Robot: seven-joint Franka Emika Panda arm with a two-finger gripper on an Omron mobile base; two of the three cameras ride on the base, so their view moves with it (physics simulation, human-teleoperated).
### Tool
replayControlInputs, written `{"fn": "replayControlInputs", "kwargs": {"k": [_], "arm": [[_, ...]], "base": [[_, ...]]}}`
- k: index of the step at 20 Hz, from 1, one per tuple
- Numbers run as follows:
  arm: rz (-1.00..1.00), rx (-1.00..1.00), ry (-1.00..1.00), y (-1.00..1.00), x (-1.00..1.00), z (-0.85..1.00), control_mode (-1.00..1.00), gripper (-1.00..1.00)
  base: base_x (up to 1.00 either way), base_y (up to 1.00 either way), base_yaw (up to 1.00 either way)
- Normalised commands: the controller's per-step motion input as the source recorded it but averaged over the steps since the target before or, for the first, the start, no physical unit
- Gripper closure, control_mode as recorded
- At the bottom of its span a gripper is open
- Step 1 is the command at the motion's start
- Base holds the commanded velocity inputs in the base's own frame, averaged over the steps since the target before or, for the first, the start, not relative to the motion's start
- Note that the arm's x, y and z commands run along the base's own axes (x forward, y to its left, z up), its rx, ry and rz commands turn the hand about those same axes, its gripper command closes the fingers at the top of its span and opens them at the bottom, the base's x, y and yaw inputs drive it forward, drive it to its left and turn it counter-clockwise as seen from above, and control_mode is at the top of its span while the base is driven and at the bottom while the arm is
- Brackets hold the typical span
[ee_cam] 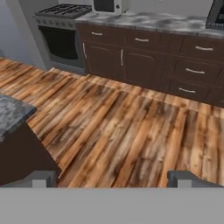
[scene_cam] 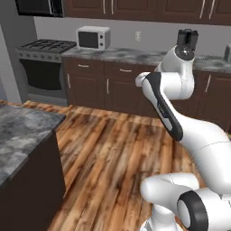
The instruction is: Take the cheese, shrimp, and corn from the fridge and place them on the plate on the dining counter to create an appetizer plate.
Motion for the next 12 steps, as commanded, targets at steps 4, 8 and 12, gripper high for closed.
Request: {"fn": "replayControlInputs", "kwargs": {"k": [4, 8, 12], "arm": [[0.00, 0.00, 0.00, 0.00, 0.00, 0.00, 1.00, -1.00], [0.00, 0.00, 0.00, 0.00, 0.00, 0.00, 1.00, -1.00], [0.00, 0.00, 0.00, 0.00, 0.00, 0.00, 1.00, -1.00]], "base": [[1.00, -0.25, 0.39], [1.00, -0.16, 0.45], [1.00, -0.16, 0.45]]}}
